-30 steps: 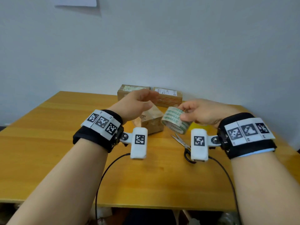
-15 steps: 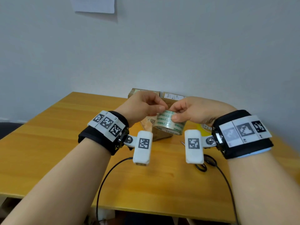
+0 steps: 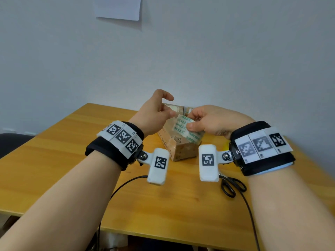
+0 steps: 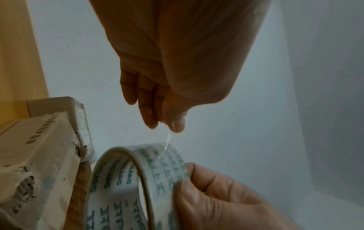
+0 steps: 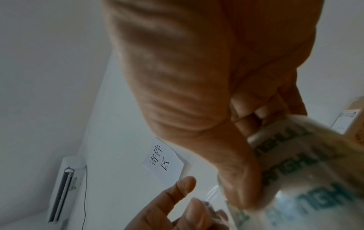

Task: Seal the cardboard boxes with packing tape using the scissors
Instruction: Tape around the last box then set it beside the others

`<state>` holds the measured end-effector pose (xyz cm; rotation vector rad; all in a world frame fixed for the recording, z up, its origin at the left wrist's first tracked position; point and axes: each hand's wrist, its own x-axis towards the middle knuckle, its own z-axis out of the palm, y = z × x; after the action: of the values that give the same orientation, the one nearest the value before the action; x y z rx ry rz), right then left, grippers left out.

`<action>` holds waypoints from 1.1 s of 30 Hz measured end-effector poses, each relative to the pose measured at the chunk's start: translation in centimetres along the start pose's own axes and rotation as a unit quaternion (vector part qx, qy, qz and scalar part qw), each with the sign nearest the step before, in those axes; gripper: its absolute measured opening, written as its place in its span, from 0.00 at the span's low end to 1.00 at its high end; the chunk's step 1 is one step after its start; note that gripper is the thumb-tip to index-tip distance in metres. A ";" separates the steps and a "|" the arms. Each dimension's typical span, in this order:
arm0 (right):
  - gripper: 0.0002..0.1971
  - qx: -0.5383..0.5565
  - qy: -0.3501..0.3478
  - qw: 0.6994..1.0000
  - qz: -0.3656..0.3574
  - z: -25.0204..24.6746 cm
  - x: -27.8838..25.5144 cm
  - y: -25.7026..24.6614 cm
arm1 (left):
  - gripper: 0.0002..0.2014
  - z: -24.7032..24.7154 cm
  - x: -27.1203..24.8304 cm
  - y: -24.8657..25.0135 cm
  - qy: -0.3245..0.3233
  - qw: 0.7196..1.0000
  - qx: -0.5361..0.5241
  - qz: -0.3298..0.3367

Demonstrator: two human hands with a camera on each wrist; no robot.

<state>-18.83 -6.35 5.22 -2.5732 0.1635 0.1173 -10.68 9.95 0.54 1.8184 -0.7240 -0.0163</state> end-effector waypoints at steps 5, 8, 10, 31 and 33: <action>0.15 -0.027 0.021 0.999 0.039 0.0 0.2 -0.4 | 0.12 0.6 -0.4 -0.1 -0.009 0.999 0.046 0.015; 0.18 -0.033 0.015 0.999 0.033 0.1 -0.1 -0.4 | 0.13 0.7 -0.5 0.0 -0.025 0.995 0.087 0.038; 0.19 -0.043 -0.004 0.999 0.031 0.3 0.0 -0.5 | 0.15 0.7 -0.7 0.3 -0.046 0.989 0.127 0.056; 0.07 -0.068 0.039 0.989 0.127 0.8 2.0 4.1 | 0.65 7.7 4.1 -9.4 -0.129 0.937 0.289 -0.147; 0.05 -0.060 0.029 0.990 0.128 0.7 2.3 4.4 | 0.64 7.8 4.4 -10.0 -0.141 0.938 0.281 -0.145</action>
<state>-17.18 -9.95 2.05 -2.6660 0.5234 0.1505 -5.20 3.00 -9.55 2.4973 -0.6951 -0.2961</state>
